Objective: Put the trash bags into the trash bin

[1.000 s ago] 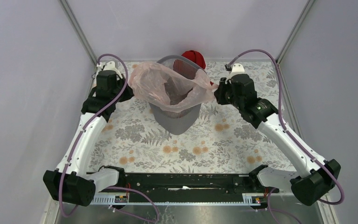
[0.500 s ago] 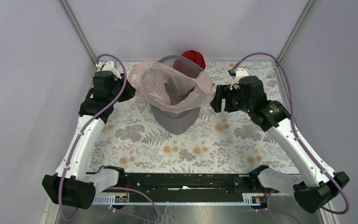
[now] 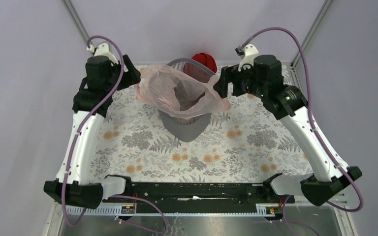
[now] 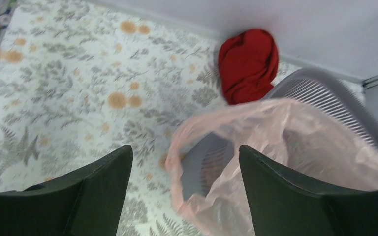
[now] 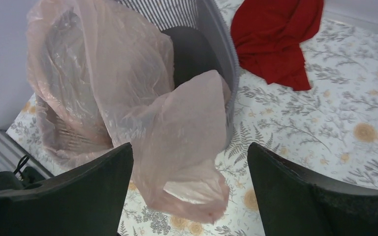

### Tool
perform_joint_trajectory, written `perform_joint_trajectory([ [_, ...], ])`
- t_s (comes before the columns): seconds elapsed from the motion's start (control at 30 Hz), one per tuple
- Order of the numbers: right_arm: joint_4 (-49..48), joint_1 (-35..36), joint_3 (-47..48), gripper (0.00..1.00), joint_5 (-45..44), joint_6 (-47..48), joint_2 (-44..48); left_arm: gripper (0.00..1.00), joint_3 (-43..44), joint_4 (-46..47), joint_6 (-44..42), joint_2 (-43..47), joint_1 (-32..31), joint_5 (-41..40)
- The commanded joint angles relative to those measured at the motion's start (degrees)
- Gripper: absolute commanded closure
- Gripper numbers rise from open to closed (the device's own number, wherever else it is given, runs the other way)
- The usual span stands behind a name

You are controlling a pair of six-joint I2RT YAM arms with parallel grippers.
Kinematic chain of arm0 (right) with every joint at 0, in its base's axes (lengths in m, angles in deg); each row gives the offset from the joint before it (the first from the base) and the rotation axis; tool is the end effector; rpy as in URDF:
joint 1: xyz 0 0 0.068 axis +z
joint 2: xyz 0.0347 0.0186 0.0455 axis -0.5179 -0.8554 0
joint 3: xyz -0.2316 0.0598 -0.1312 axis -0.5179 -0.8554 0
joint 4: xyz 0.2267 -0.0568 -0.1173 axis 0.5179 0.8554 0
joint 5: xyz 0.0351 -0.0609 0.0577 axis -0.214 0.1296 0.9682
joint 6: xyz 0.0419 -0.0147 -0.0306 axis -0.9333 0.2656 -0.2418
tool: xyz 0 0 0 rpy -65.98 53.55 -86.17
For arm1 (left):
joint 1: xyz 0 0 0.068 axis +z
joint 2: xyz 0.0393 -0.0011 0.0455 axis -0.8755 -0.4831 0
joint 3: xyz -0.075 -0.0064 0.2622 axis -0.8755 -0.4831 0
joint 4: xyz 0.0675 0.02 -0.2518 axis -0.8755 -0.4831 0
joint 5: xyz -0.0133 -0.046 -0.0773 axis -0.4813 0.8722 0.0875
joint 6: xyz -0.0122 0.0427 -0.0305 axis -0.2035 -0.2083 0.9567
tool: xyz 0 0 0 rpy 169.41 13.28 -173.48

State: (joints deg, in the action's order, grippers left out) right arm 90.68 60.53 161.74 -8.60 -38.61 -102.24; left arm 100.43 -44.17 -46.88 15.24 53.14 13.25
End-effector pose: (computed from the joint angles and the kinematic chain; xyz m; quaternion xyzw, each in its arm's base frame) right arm 0.2244 0.1306 0.4666 -0.1776 0.7818 0.2340 0.5499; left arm 0.2403 -0.0318 0.4374 -0.1211 0.8274 -0.1243 0.5341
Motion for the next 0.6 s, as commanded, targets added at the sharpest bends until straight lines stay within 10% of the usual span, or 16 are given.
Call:
perform_joint_trajectory([
  [0.0, -3.04, -0.12, 2.5, 0.05, 7.78, 1.19, -1.7, 0.16, 4.28, 4.15, 0.81, -4.25, 2.01, 8.9],
  [0.57, -9.83, 1.47, -1.93, 0.05, 11.47, 14.43, -1.67, 0.42, 0.29, 20.6, 13.04, -14.08, 9.89, 36.43],
])
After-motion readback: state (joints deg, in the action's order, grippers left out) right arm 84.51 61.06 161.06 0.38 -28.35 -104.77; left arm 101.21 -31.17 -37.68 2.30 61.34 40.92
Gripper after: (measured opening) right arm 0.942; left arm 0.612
